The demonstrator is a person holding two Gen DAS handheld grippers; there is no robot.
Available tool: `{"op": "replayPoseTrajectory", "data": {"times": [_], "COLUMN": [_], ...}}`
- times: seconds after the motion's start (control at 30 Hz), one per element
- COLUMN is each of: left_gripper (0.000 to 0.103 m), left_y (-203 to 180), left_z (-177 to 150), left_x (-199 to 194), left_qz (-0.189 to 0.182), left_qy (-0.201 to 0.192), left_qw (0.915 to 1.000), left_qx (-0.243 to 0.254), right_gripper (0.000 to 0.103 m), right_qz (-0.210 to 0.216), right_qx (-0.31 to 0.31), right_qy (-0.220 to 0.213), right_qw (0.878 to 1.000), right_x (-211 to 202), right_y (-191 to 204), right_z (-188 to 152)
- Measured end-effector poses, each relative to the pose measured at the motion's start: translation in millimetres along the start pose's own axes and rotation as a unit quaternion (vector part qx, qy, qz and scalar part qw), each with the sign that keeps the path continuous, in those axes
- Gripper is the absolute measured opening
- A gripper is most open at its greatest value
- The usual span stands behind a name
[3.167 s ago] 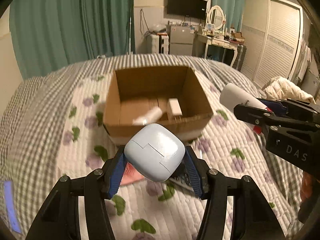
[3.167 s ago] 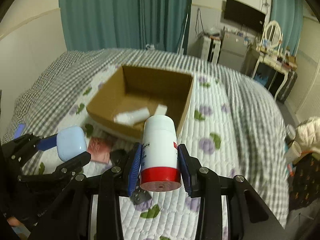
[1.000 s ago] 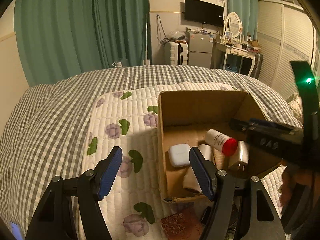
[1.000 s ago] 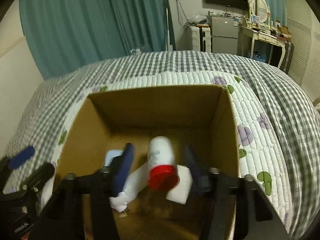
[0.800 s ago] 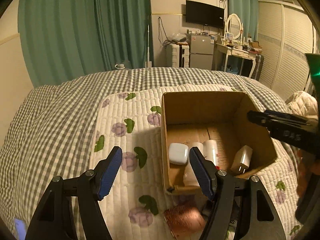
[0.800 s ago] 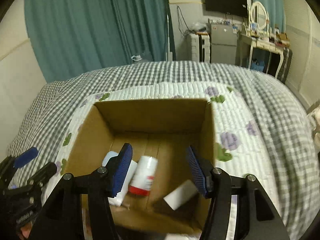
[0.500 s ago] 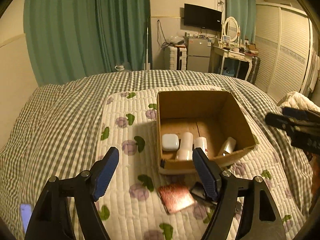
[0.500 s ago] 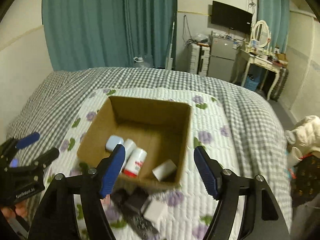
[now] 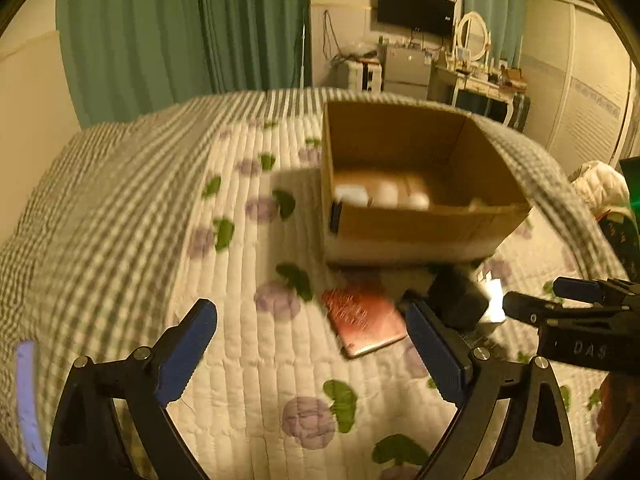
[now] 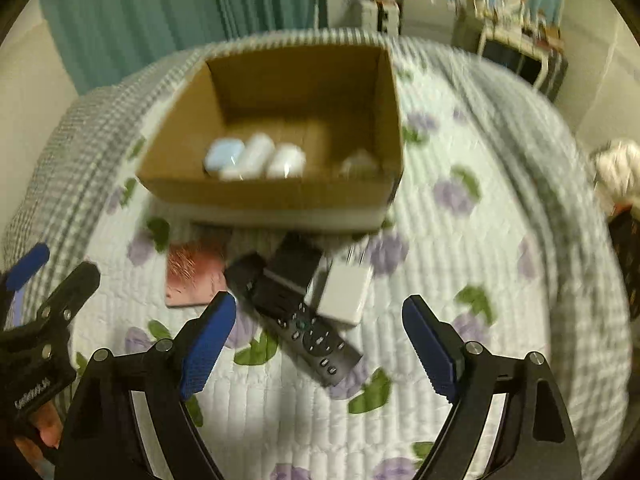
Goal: Organize rigid objects
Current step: 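Move both open tools back to the remaining items, then grasp the pink rose-patterned case with the left tool while the right tool grasps the black square charger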
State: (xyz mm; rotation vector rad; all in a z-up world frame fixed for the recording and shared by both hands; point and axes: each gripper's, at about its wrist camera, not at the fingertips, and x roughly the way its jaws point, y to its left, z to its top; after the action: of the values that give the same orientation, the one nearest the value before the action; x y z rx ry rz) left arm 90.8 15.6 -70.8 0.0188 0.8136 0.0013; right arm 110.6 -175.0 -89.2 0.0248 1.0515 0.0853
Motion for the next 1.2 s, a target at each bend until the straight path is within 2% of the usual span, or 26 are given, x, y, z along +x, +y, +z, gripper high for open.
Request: {"op": "replayPoseTrajectory", "data": {"times": [0.23, 0.3, 0.4, 0.47, 0.6, 0.7, 0.77, 0.93, 1.2], "left_gripper": [0.097, 0.097, 0.097, 0.097, 0.097, 0.097, 0.097, 0.097, 0.097], "left_y": [7.3, 7.0, 5.7, 2.8, -7.5, -17.1, -24.4, -39.4, -58.2], "left_z": [-17.6, -18.5, -19.4, -19.5, -21.2, -22.2, -22.9, -25.2, -21.4], "left_x": [37.7, 42.2, 45.0, 47.0, 49.9, 52.8, 58.5, 75.6, 101.1], "left_qz": [0.01, 0.009, 0.006, 0.006, 0.003, -0.003, -0.014, -0.027, 0.028], "left_qy": [0.024, 0.026, 0.026, 0.031, 0.04, 0.048, 0.06, 0.08, 0.079], "left_qw": [0.9996, 0.9995, 0.9995, 0.9994, 0.9992, 0.9988, 0.9981, 0.9964, 0.9964], "left_qx": [-0.013, -0.015, -0.016, -0.014, -0.004, 0.003, 0.003, -0.008, 0.011], "right_gripper": [0.085, 0.078, 0.063, 0.049, 0.047, 0.041, 0.039, 0.038, 0.038], "right_qz": [0.011, 0.019, 0.027, 0.038, 0.036, 0.029, 0.019, 0.024, 0.041], "right_qx": [0.007, 0.009, 0.02, 0.025, -0.001, -0.024, -0.022, -0.007, 0.02], "right_qy": [0.008, 0.012, 0.024, 0.02, 0.002, -0.038, -0.05, -0.066, -0.086], "right_qw": [1.0, 1.0, 0.999, 0.999, 0.999, 0.999, 0.998, 0.998, 0.995], "right_x": [43.5, 55.5, 72.1, 78.6, 75.8, 61.7, 55.3, 48.7, 36.9], "right_y": [10.4, 14.1, 16.5, 17.8, 21.8, 18.7, 12.3, -2.1, -19.3], "right_z": [2.7, 5.9, 9.8, 10.9, 7.3, -2.5, -8.1, -11.1, -0.4]}}
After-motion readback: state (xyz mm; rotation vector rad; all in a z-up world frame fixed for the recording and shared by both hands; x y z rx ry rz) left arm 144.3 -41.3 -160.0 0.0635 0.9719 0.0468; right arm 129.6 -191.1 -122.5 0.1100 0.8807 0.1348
